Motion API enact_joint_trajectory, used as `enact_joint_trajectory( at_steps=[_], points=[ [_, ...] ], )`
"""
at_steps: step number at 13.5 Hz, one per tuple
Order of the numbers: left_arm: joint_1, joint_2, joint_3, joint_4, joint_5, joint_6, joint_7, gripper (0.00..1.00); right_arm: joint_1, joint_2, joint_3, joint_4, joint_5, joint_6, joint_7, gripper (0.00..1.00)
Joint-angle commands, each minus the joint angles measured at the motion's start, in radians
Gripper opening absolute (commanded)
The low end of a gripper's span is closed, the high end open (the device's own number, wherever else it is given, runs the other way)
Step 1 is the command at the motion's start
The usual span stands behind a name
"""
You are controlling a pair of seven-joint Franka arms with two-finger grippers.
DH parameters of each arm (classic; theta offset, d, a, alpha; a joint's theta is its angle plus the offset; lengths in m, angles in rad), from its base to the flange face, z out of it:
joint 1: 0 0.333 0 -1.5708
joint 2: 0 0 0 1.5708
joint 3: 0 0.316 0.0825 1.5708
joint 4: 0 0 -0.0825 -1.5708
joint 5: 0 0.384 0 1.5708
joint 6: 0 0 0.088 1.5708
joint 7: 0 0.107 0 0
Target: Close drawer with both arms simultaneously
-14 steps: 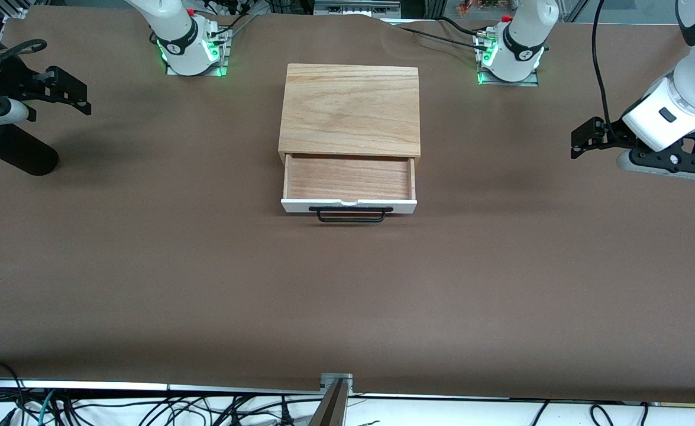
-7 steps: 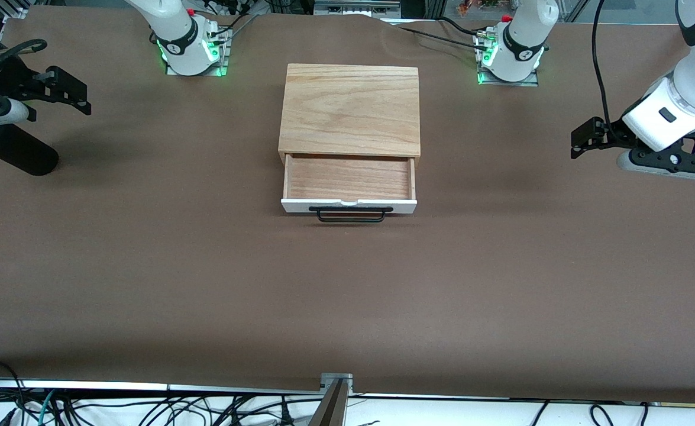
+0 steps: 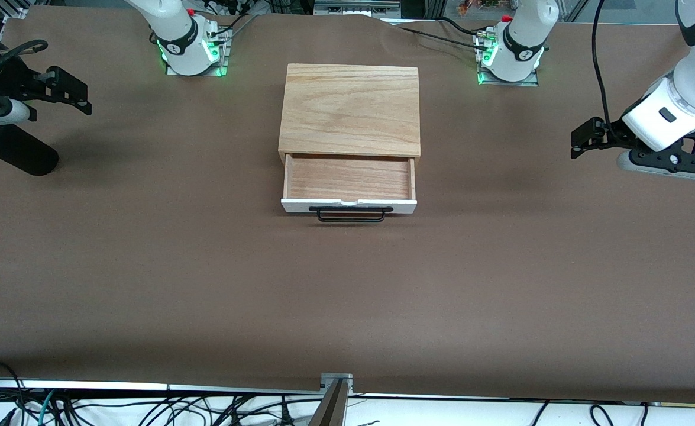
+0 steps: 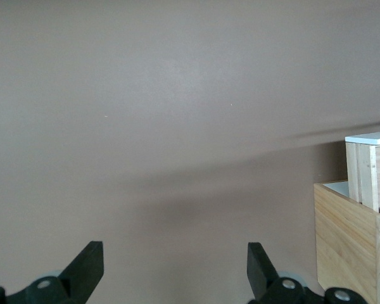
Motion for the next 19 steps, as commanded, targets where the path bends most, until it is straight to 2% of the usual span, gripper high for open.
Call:
enact_joint_trajectory(
  at_steps=[1, 8, 12, 15, 18, 19],
  points=[
    [-0.005, 0.009, 0.000, 0.027, 0.019, -0.022, 0.009, 1.00, -0.003, -0.009, 0.002, -0.003, 0.011, -0.010, -0.016, 1.00],
    [-0.005, 0.009, 0.000, 0.027, 0.019, -0.022, 0.009, 1.00, 0.001, -0.006, 0.003, -0.004, 0.011, -0.018, -0.007, 1.00],
    [-0.007, 0.029, -0.001, 0.024, 0.001, -0.022, 0.007, 1.00, 0.038, 0.061, 0.016, -0.001, 0.025, -0.013, -0.007, 1.00],
    [-0.019, 0.089, -0.001, 0.021, -0.133, -0.031, 0.010, 1.00, 0.069, 0.161, 0.017, 0.008, 0.145, 0.028, 0.002, 1.00],
    [-0.125, 0.208, -0.001, 0.036, -0.207, 0.001, 0.010, 1.00, 0.110, 0.268, 0.019, 0.008, 0.276, 0.155, -0.005, 1.00],
    [-0.165, 0.256, -0.001, 0.052, -0.219, 0.056, 0.009, 1.00, 0.130, 0.305, 0.019, 0.008, 0.336, 0.186, -0.001, 1.00]
  ],
)
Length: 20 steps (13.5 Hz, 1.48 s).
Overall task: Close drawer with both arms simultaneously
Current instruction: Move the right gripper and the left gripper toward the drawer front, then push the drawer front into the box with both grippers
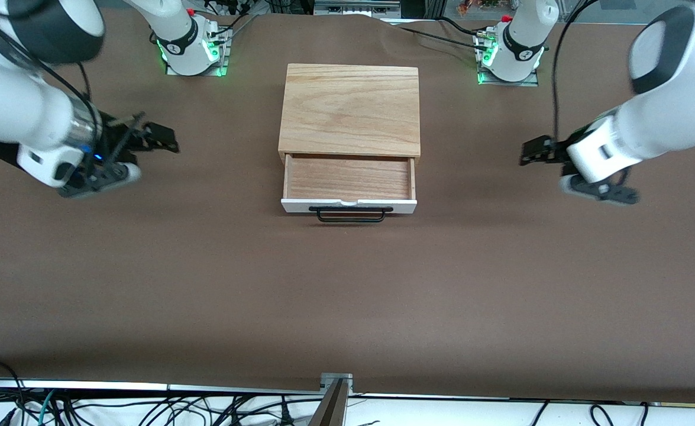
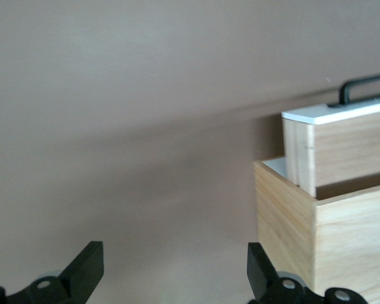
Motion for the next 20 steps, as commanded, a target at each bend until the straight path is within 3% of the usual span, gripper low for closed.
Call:
enact_joint_trajectory(
  at_steps=[1, 3, 8, 11, 14, 20],
  points=[
    [-0.108, 0.129, 0.006, 0.057, -0.043, 0.111, 0.009, 1.00, 0.067, 0.097, -0.003, 0.021, 0.138, 0.091, 0.000, 1.00],
    [-0.151, 0.183, 0.006, 0.057, -0.102, 0.217, -0.005, 1.00, 0.106, 0.175, -0.003, 0.019, 0.197, 0.193, 0.001, 1.00],
    [-0.240, 0.322, 0.006, 0.059, -0.245, 0.555, 0.000, 1.00, 0.135, 0.312, -0.003, 0.024, 0.459, 0.352, -0.012, 1.00],
    [-0.312, 0.390, 0.006, 0.057, -0.281, 0.692, -0.006, 1.00, 0.136, 0.366, -0.003, 0.067, 0.517, 0.385, -0.009, 1.00],
    [-0.341, 0.410, 0.006, 0.042, -0.288, 0.706, -0.005, 1.00, 0.152, 0.416, -0.003, 0.087, 0.563, 0.454, -0.014, 1.00],
    [-0.329, 0.412, 0.006, 0.020, -0.287, 0.649, 0.005, 1.00, 0.233, 0.435, -0.003, 0.049, 0.560, 0.469, -0.023, 1.00]
  ],
)
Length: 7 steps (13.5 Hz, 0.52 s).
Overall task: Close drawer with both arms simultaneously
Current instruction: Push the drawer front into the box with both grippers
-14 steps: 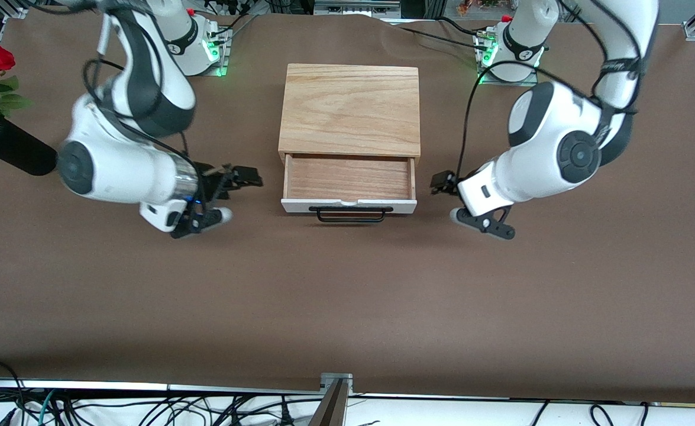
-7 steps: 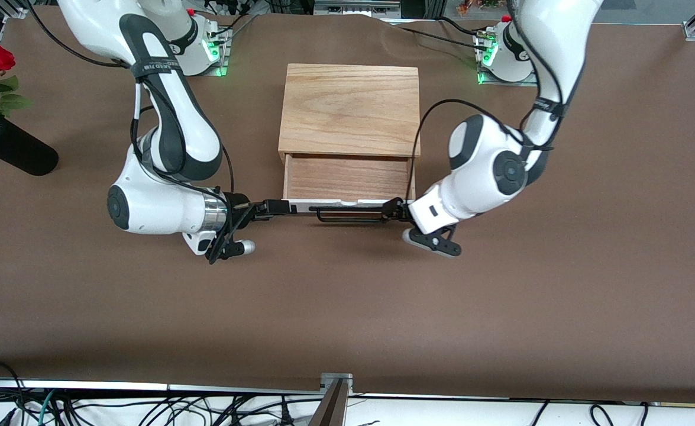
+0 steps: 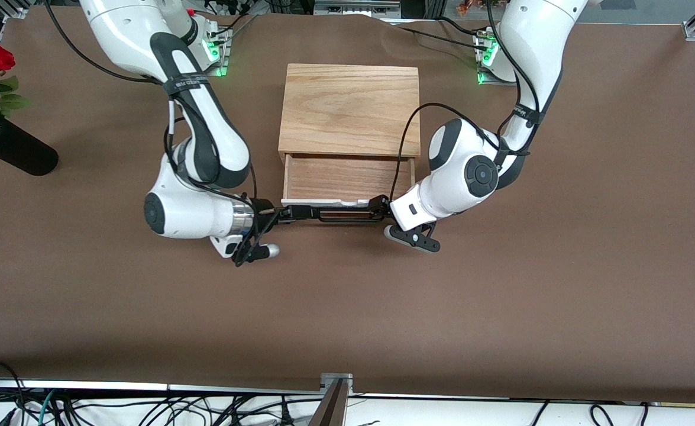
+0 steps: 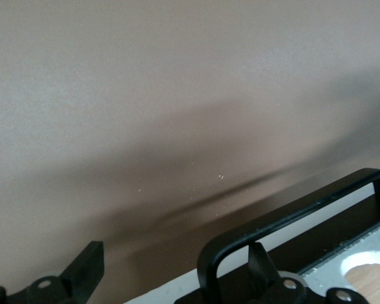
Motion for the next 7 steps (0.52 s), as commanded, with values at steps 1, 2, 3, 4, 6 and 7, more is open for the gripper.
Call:
enact_joint_trajectory(
  at_steps=[1, 2, 3, 4, 6, 7],
  points=[
    [0.002, -0.002, 0.004, 0.000, -0.026, -0.035, 0.015, 1.00, 0.032, 0.001, -0.007, -0.019, 0.010, 0.008, -0.019, 1.00],
    [0.002, -0.002, 0.004, 0.000, -0.026, -0.037, 0.015, 1.00, 0.034, 0.001, -0.007, -0.031, 0.008, 0.006, -0.021, 1.00],
    [-0.002, -0.002, 0.004, -0.002, -0.026, -0.038, 0.013, 1.00, 0.032, 0.001, -0.007, -0.041, 0.007, 0.003, -0.021, 1.00],
    [-0.004, -0.002, 0.006, -0.002, -0.026, -0.052, 0.013, 1.00, 0.035, -0.002, -0.007, -0.048, 0.007, -0.001, -0.021, 1.00],
    [-0.004, -0.002, 0.004, 0.000, -0.026, -0.098, 0.012, 1.00, 0.052, -0.009, -0.007, -0.079, 0.007, -0.001, -0.019, 1.00],
    [-0.002, -0.002, 0.004, 0.000, -0.026, -0.119, 0.009, 1.00, 0.055, -0.017, -0.007, -0.097, 0.007, -0.001, -0.018, 1.00]
  ],
)
